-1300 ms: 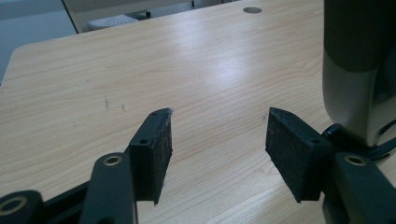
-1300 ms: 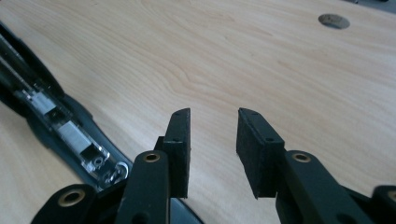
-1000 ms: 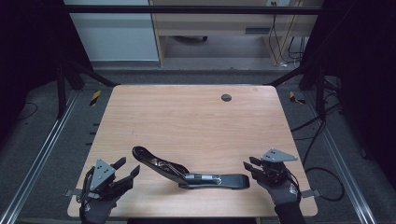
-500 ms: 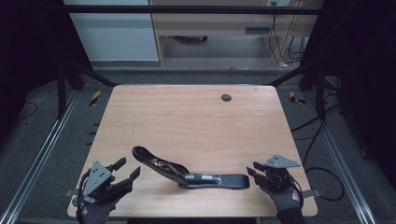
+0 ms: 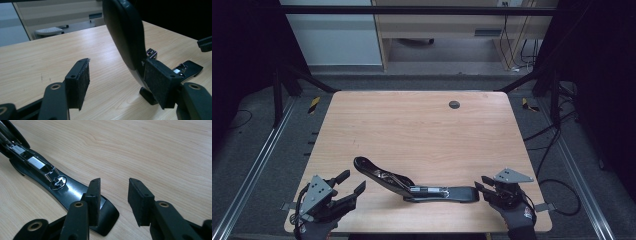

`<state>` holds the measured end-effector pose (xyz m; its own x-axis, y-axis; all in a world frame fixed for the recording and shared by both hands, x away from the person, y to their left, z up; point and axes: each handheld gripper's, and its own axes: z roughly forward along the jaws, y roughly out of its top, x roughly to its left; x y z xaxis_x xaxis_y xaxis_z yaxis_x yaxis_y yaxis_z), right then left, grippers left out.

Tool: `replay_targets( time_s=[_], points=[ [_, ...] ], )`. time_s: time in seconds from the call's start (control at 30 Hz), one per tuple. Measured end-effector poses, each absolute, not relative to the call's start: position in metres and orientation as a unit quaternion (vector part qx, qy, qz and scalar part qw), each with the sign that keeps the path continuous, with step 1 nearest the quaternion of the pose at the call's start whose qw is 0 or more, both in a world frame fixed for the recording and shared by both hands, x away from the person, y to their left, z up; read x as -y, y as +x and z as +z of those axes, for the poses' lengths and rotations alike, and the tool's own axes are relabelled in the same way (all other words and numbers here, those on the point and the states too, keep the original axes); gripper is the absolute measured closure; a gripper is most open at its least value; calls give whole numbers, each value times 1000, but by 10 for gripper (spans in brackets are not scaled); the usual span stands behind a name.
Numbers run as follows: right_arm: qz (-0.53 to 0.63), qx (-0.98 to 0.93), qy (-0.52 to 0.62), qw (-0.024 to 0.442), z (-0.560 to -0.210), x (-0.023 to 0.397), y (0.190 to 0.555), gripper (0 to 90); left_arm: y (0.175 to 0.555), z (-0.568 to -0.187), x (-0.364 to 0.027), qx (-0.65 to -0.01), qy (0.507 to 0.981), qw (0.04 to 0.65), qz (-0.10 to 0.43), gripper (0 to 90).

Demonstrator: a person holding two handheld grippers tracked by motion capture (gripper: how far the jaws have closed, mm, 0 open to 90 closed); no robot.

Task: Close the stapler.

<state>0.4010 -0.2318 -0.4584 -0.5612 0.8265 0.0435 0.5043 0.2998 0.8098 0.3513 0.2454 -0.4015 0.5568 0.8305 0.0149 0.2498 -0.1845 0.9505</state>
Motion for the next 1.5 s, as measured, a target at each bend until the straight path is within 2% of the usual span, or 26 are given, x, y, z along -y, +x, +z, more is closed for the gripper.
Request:
replay_targets(
  time_s=[0.37, 0.73, 1.13, 1.5],
  points=[
    [405, -786, 431, 180, -461, 227, 399, 713, 354, -398, -230, -380, 720, 509, 281, 357],
    [391, -799, 426, 167, -465, 224, 395, 880, 363, -398, -220, -381, 720, 506, 284, 381],
    [373, -814, 417, 155, -472, 218, 397, 900, 368, -397, -214, -376, 723, 509, 277, 444],
    [355, -828, 408, 150, -477, 210, 399, 900, 372, -394, -213, -380, 719, 509, 281, 461]
  ],
)
